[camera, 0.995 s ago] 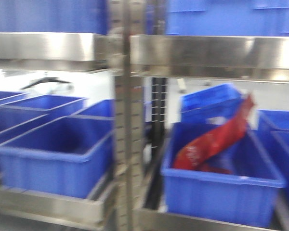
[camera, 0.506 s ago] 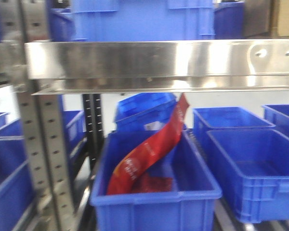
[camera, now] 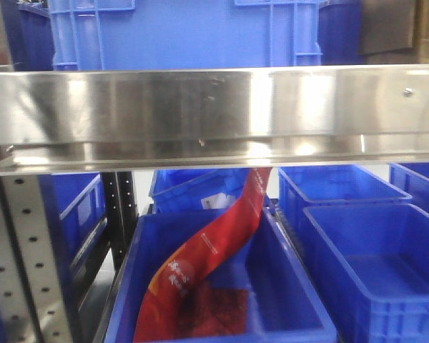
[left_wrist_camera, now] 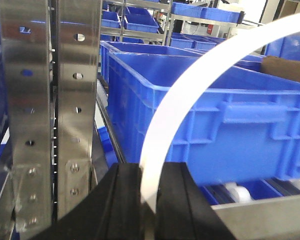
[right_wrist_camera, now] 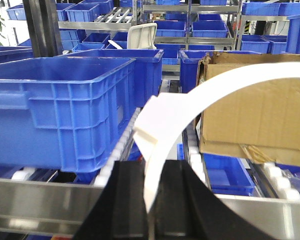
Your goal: Grab PVC pipe and place in blue bin
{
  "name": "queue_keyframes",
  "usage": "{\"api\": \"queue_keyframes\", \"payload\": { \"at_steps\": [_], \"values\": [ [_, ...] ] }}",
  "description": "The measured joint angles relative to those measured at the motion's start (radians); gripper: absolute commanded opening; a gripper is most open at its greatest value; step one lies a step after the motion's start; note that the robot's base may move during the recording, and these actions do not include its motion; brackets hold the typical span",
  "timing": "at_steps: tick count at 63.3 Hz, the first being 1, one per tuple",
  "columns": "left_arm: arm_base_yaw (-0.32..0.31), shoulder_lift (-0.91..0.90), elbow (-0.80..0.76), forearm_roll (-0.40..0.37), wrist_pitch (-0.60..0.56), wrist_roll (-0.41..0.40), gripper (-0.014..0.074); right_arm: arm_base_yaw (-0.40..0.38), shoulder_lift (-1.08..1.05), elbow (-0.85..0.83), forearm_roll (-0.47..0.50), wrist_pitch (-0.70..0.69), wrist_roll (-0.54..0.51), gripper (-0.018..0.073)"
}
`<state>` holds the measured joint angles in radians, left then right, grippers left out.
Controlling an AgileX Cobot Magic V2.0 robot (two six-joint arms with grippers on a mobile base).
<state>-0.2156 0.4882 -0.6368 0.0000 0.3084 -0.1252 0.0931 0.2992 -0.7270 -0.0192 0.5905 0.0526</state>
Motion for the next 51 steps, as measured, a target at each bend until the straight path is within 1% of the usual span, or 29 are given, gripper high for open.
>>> {"api": "queue_keyframes", "payload": {
  "at_steps": [51],
  "values": [
    [0.000,0.000,0.000,0.000,0.000,0.000,-0.0111,0.000,0.000,0.000,0.000,-0.002,0.000,-0.0167]
  ]
}}
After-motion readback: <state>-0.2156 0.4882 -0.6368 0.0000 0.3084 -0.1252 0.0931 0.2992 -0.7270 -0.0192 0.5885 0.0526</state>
